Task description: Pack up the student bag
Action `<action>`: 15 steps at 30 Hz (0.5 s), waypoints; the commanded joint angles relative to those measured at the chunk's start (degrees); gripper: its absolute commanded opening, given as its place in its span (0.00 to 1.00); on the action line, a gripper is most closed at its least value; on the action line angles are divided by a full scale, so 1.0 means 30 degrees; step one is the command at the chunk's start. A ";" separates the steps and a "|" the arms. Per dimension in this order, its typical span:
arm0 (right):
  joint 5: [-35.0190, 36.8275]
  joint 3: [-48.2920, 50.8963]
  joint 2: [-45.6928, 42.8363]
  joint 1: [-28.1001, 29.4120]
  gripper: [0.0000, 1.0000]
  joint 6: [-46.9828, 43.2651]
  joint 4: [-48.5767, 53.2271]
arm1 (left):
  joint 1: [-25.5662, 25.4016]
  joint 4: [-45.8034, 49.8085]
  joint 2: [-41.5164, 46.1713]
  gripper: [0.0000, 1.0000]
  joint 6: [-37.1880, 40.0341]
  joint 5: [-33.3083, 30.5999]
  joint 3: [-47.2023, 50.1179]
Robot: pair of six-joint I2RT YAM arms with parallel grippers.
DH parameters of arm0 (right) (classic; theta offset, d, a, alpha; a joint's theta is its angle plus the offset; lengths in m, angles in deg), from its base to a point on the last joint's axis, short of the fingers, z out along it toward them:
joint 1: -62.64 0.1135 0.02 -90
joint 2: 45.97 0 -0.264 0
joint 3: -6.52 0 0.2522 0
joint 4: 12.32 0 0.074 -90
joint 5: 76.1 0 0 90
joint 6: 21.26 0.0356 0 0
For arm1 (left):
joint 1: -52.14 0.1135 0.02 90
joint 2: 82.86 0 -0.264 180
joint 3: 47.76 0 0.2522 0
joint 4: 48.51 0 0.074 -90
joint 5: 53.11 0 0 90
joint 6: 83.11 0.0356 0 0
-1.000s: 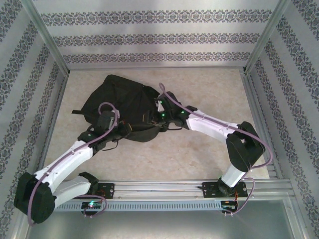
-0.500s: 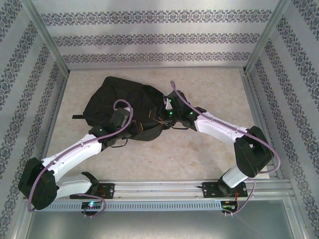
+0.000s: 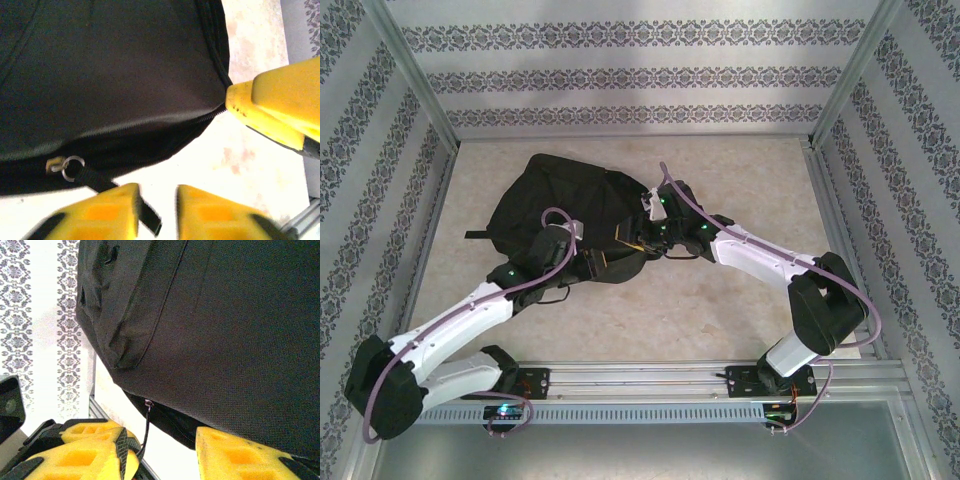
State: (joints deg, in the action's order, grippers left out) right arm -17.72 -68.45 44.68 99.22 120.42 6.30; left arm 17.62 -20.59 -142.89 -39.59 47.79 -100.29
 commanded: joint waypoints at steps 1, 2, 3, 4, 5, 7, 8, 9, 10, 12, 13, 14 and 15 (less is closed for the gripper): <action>-0.0129 -0.0322 0.0134 -0.0065 0.42 -0.0827 0.0686 | -0.0188 0.1029 0.0764 0.43 -0.0020 0.0381 0.0493; -0.0125 -0.0439 0.0162 -0.0064 0.42 -0.0923 0.0877 | -0.0182 0.1254 0.0963 0.48 0.0161 0.0362 0.0298; -0.0151 -0.0511 0.0178 -0.0062 0.43 -0.1075 0.1028 | -0.0163 0.1584 0.1125 0.51 0.0383 0.0264 0.0017; -0.0127 -0.0629 0.0193 -0.0038 0.43 -0.1222 0.1243 | -0.0127 0.1882 0.1311 0.51 0.0595 0.0138 -0.0284; -0.0125 -0.0786 0.0195 -0.0011 0.43 -0.1442 0.1540 | -0.0030 0.2175 0.1495 0.52 0.0814 0.0104 -0.0619; -0.0137 -0.1198 0.0198 0.0144 0.43 -0.2124 0.2263 | 0.0320 0.2673 0.1971 0.53 0.1239 0.0310 -0.1148; -0.0129 -0.1462 0.0209 0.0231 0.43 -0.2538 0.2834 | 0.0593 0.2963 0.2288 0.54 0.1395 0.0355 -0.1390; -0.0112 -0.1770 0.0251 0.0328 0.44 -0.2886 0.3353 | 0.0912 0.3372 0.2649 0.54 0.1485 0.0260 -0.1582; -0.0030 -0.1924 0.0317 0.0359 0.44 -0.3106 0.3764 | 0.1222 0.3669 0.2961 0.54 0.1518 0.0145 -0.1637; -0.0214 -0.2011 0.0325 0.0362 0.46 -0.3131 0.4060 | 0.1946 0.4355 0.3780 0.52 0.1458 -0.0101 -0.1743; -0.0402 -0.2038 0.0325 0.0392 0.48 -0.3030 0.4060 | 0.2203 0.4541 0.4106 0.52 0.1470 -0.0263 -0.1728; -0.0616 -0.2131 0.0381 0.0417 0.49 -0.2897 0.4139 | 0.2445 0.4682 0.4496 0.51 0.1525 -0.0401 -0.1702; -0.0734 -0.2274 0.0424 0.0498 0.51 -0.2816 0.4345 | 0.2674 0.4863 0.4824 0.51 0.1572 -0.0535 -0.1698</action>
State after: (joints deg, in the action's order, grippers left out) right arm -18.22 -73.33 44.95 99.98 113.31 15.87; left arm 24.07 -10.60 -130.61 -36.71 47.94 -104.24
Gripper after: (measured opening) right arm 0.498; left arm 0.516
